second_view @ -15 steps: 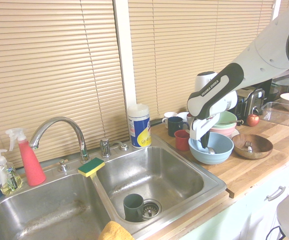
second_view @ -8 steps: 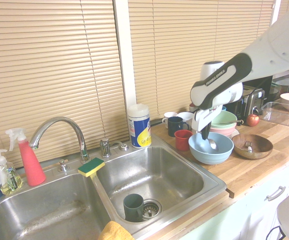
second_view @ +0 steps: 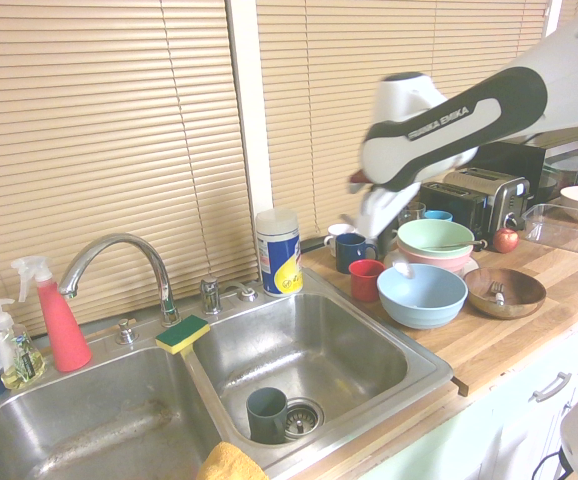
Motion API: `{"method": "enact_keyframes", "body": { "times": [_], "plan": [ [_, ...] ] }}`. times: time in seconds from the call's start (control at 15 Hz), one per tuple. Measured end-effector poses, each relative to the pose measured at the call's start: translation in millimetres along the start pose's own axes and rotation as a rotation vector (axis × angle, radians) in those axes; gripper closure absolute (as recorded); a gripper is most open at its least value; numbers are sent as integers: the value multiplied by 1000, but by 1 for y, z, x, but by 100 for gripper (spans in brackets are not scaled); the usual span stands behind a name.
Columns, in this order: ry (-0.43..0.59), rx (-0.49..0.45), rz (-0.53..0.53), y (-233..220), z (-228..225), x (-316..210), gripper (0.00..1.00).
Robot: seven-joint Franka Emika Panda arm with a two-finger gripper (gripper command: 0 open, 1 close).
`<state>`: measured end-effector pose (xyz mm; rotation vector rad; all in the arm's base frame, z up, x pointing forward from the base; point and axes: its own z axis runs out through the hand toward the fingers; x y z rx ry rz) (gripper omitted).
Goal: Put the spoon into the sink
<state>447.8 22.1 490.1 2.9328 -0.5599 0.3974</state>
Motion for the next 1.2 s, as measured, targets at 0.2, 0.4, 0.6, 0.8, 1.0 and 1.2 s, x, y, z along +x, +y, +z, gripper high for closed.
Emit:
{"method": "enact_keyframes", "body": {
  "times": [0.2, 0.4, 0.6, 0.8, 1.0, 1.2],
  "plan": [
    [21, -109, -85, -90, 23, -51, 100],
    [0, -217, -148, -151, 89, -91, 100],
    [-44, -271, -163, -184, 155, -97, 100],
    [-101, -307, -157, -205, 222, -87, 100],
    [-137, -338, -153, -213, 273, -80, 100],
    [-166, -367, -135, -197, 312, -78, 100]
  ]
}}
